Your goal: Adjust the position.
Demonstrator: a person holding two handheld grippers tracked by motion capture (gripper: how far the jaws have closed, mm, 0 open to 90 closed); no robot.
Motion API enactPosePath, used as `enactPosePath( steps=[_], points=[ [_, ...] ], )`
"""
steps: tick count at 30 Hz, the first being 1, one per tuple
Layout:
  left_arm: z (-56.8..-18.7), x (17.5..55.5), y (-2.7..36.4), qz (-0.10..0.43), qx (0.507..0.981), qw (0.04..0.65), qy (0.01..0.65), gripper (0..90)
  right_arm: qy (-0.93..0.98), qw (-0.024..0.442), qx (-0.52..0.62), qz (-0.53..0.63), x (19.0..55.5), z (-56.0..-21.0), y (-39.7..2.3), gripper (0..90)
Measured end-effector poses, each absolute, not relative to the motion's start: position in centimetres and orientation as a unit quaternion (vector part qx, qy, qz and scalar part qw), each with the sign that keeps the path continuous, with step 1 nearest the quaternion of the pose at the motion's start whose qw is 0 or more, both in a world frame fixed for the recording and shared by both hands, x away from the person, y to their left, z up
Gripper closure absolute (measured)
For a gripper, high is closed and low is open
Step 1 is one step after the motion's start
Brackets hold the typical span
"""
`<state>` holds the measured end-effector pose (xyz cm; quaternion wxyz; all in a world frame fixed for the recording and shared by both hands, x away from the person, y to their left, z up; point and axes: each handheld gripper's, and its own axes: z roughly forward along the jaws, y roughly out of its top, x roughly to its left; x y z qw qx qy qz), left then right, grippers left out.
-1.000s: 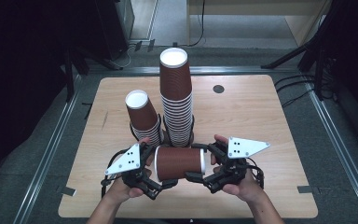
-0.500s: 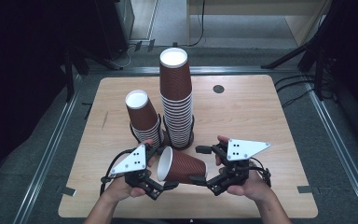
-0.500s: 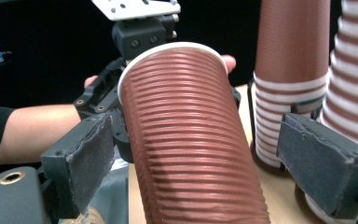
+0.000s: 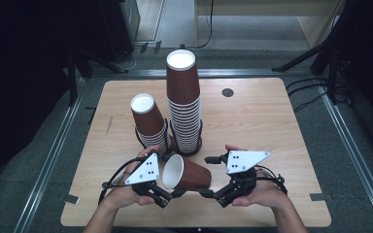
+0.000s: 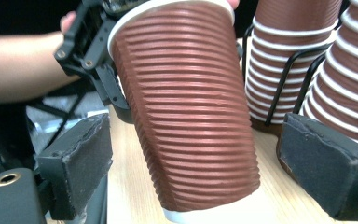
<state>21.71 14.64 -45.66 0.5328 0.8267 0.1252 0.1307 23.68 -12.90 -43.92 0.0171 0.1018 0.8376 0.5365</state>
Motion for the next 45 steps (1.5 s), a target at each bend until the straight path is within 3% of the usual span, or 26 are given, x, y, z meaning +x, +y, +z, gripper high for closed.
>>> enactPosePath(
  steps=[12,16,23,29,34,45],
  points=[
    [-45.9,21.7,13.7,0.139,0.853,0.492,0.106,5.1,0.89,0.06,0.08,0.445,23.1,-45.9,-10.2,9.2],
    [-46.1,21.5,13.3,0.142,0.863,0.476,0.098,5.2,0.896,0.076,0.073,0.431,22.9,-46.2,-9.5,16.6],
    [-46.0,21.4,13.3,0.148,0.856,0.484,0.104,3.0,0.896,0.092,0.061,0.431,22.6,-46.1,-9.6,19.0],
    [-45.1,21.4,14.1,0.148,0.831,0.52,0.134,0.0,0.874,0.094,0.077,0.47,22.9,-45.3,-10.8,19.7],
    [-44.7,22.0,15.8,0.131,0.782,0.584,0.173,0.0,0.848,0.092,0.1,0.512,23.2,-44.5,-12.1,19.6],
    [-44.3,22.2,16.8,0.06,0.676,0.701,0.219,0.0,0.761,0.087,0.149,0.625,23.0,-44.0,-12.0,19.4]
  ],
)
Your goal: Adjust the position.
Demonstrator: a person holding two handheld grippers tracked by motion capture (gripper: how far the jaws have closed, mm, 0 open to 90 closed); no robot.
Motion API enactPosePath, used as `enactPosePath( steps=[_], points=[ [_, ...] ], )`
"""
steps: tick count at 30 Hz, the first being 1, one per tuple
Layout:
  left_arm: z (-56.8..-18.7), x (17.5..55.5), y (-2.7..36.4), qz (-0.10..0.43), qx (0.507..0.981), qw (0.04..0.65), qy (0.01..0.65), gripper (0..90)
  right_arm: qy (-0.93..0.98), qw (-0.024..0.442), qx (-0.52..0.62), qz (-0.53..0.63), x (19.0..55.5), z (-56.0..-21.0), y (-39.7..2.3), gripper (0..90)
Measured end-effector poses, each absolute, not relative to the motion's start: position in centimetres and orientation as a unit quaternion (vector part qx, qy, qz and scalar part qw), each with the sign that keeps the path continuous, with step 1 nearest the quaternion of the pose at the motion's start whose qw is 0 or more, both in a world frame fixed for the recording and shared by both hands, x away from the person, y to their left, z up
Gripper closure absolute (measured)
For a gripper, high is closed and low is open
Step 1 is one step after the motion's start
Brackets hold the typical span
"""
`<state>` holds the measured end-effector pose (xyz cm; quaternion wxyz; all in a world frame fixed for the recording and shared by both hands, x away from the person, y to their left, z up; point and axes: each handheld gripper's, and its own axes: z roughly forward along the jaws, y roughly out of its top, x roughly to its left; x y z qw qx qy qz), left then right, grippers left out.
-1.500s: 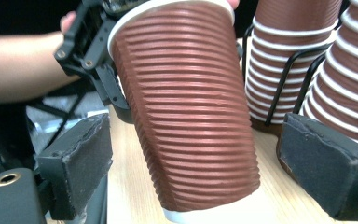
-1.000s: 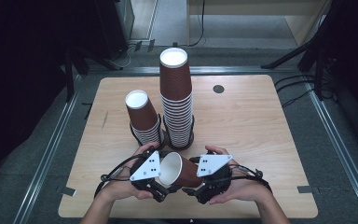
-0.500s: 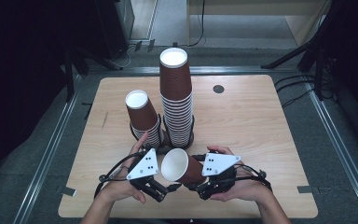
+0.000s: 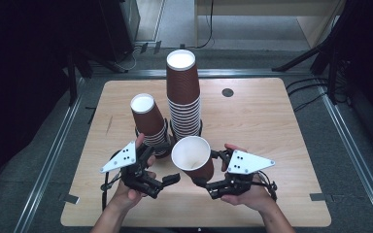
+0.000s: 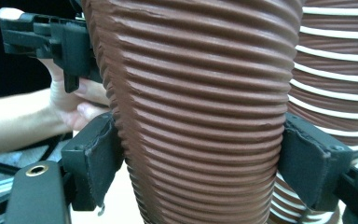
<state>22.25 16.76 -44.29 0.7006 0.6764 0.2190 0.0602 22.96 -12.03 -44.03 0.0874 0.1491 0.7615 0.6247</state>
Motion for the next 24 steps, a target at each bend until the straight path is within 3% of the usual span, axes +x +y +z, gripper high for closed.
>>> enactPosePath(
  steps=[12,20,24],
  points=[
    [-43.7,21.2,16.2,0.063,0.666,0.713,0.209,0.0,0.756,0.063,0.142,0.636,22.5,-44.2,-9.9,19.2],
    [-43.7,20.6,15.8,0.106,0.686,0.691,0.203,0.0,0.77,0.055,0.136,0.621,22.5,-44.8,-8.8,19.0],
    [-43.7,20.5,15.9,0.111,0.687,0.69,0.199,5.7,0.78,0.057,0.13,0.609,22.5,-44.9,-8.7,18.4]
  ],
)
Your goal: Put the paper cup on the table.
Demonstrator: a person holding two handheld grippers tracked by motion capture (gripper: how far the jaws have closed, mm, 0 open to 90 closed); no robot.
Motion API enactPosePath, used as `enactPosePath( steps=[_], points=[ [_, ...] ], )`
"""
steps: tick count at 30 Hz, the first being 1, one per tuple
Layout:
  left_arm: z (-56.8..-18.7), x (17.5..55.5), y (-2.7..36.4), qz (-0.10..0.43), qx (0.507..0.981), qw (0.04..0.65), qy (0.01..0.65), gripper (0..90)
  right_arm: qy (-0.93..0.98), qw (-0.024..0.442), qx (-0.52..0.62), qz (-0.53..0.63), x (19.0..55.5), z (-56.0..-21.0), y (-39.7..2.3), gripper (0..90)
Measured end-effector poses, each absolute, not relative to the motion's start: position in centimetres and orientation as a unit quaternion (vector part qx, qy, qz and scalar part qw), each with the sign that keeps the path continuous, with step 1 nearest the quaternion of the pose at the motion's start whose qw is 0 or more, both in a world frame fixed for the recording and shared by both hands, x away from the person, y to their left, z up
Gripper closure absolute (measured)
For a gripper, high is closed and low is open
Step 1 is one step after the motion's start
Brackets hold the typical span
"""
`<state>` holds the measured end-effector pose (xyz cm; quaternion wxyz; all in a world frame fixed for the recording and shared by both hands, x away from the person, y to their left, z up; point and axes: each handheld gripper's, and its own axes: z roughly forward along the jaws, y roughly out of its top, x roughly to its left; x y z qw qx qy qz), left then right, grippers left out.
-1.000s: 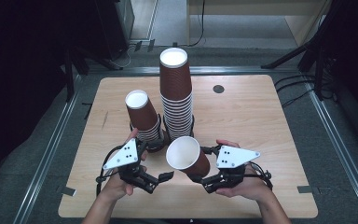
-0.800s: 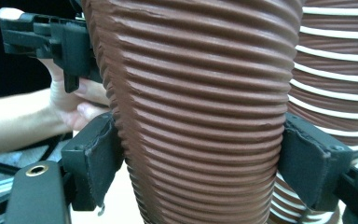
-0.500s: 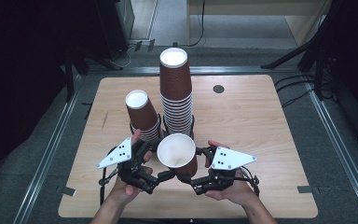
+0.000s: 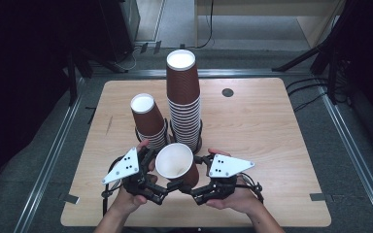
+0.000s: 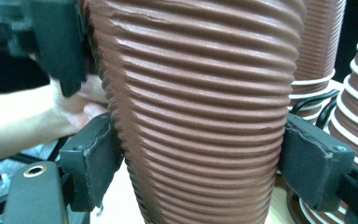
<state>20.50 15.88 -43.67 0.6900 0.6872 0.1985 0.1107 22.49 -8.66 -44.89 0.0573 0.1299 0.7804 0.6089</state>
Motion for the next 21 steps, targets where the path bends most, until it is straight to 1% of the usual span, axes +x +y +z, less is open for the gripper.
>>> enactPosePath(
  steps=[4,9,13,21],
  points=[
    [-43.72,20.53,15.87,0.112,0.693,0.685,0.197,8.0,0.782,0.049,0.132,0.607,22.54,-45.13,-8.46,18.0],
    [-43.79,20.75,15.62,0.107,0.698,0.681,0.194,9.3,0.784,0.052,0.137,0.603,22.55,-45.2,-8.62,17.3],
    [-43.99,20.8,15.11,0.107,0.704,0.675,0.192,9.6,0.793,0.051,0.138,0.591,22.55,-45.38,-8.66,13.3],
    [-43.88,20.96,15.28,0.118,0.698,0.677,0.2,10.0,0.8,0.064,0.141,0.58,22.49,-45.62,-8.62,12.7]
  ],
)
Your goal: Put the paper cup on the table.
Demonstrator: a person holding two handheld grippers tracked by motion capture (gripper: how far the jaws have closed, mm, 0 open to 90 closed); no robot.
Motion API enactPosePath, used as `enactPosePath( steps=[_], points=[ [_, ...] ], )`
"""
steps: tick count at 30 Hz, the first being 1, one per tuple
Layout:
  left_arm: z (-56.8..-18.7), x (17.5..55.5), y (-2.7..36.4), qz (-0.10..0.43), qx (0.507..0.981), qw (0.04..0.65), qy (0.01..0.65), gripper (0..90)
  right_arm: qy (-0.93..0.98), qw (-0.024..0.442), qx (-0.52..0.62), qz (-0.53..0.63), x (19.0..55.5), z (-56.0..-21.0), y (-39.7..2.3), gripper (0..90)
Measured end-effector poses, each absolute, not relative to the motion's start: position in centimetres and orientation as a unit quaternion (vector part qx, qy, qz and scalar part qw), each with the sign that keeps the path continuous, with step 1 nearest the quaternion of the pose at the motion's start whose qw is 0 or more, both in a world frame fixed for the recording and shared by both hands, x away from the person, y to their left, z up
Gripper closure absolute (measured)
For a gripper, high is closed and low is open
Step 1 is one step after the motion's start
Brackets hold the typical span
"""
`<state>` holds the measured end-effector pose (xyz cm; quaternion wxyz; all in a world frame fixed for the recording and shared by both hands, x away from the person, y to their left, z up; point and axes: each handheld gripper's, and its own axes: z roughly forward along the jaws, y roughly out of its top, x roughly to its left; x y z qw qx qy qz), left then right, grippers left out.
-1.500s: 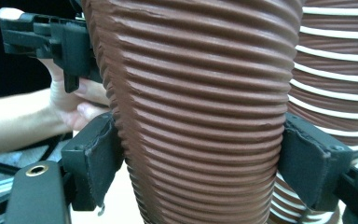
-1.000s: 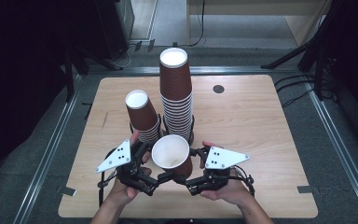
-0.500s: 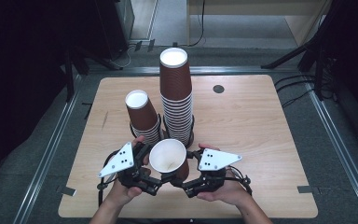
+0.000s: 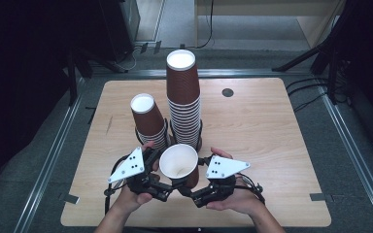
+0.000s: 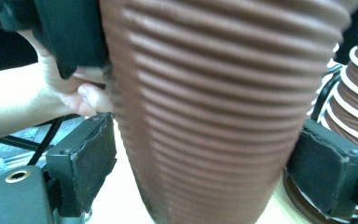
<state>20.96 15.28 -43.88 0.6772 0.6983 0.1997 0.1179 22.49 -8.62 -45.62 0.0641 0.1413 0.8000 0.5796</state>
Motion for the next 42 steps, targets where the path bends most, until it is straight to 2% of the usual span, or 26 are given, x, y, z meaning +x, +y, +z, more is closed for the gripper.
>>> enactPosePath(
  steps=[11,21,31,35,42],
  points=[
    [-44.1,21.2,14.4,0.139,0.695,0.674,0.208,10.5,0.808,0.102,0.159,0.557,22.4,-46.0,-10.1,6.9],
    [-45.3,21.6,12.1,0.191,0.691,0.659,0.227,10.5,0.786,0.154,0.226,0.554,22.5,-47.1,-17.2,2.6],
    [-48.2,22.2,8.5,0.197,0.691,0.65,0.245,10.3,0.69,0.257,0.337,0.586,23.2,-48.1,-24.4,1.8],
    [-49.8,22.2,6.8,0.188,0.7,0.644,0.245,10.2,0.68,0.281,0.351,0.58,23.3,-48.2,-25.1,1.8],
    [-51.5,22.6,5.9,0.179,0.709,0.633,0.253,10.1,0.675,0.291,0.361,0.574,23.4,-48.6,-25.6,1.8]
  ],
)
